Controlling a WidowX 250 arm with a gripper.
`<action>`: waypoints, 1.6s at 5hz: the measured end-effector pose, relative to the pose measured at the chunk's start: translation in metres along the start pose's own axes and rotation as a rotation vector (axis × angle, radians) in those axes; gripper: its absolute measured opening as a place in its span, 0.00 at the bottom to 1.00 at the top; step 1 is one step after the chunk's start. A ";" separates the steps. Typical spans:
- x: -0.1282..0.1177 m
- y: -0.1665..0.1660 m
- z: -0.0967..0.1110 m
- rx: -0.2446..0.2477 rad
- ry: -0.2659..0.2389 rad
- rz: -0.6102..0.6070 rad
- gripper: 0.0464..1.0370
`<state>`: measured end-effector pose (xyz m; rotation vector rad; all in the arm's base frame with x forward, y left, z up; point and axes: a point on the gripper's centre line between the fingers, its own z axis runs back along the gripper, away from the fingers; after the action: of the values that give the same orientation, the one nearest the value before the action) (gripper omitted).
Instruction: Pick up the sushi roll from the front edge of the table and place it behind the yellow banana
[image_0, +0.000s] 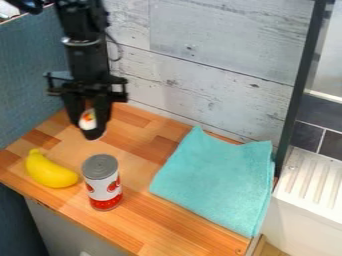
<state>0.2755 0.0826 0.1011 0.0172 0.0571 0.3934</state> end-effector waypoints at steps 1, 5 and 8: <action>0.005 0.026 -0.016 -0.005 0.006 0.086 0.44; 0.049 0.061 -0.055 -0.090 -0.018 0.365 0.44; 0.039 0.067 -0.059 -0.093 0.028 0.427 0.80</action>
<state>0.2824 0.1603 0.0424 -0.0688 0.0630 0.8226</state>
